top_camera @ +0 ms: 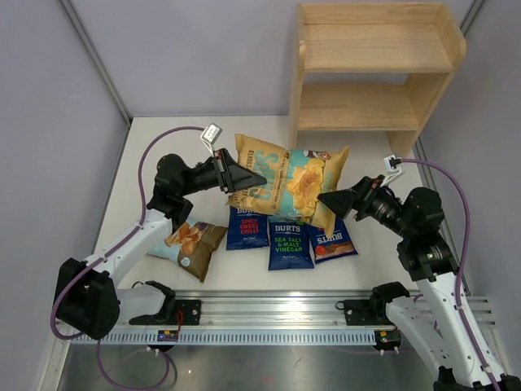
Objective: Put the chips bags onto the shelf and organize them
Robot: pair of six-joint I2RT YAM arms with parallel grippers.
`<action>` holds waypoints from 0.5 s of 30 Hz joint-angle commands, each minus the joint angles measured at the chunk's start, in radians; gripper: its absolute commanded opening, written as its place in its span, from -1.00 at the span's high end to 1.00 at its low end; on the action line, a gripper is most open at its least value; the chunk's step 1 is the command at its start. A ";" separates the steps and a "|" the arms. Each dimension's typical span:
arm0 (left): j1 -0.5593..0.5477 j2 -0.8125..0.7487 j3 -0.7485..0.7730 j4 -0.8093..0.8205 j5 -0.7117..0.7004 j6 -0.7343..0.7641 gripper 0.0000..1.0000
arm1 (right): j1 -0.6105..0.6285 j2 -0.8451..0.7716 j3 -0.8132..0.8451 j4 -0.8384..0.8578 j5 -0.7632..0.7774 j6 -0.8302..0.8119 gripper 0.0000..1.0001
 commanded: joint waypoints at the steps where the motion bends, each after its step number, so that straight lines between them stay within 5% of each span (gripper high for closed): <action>1: -0.015 -0.005 0.070 0.218 0.033 -0.086 0.48 | 0.005 0.003 0.001 0.046 -0.053 -0.012 -0.99; 6: -0.066 0.023 0.096 0.298 0.062 -0.120 0.48 | 0.005 0.058 -0.055 0.358 -0.346 0.200 -0.99; 12: -0.114 0.057 0.116 0.306 0.066 -0.109 0.44 | 0.006 0.069 -0.027 0.381 -0.374 0.220 -0.97; 15: -0.117 0.064 0.134 0.225 0.055 -0.056 0.36 | 0.006 0.058 -0.024 0.364 -0.359 0.226 -0.61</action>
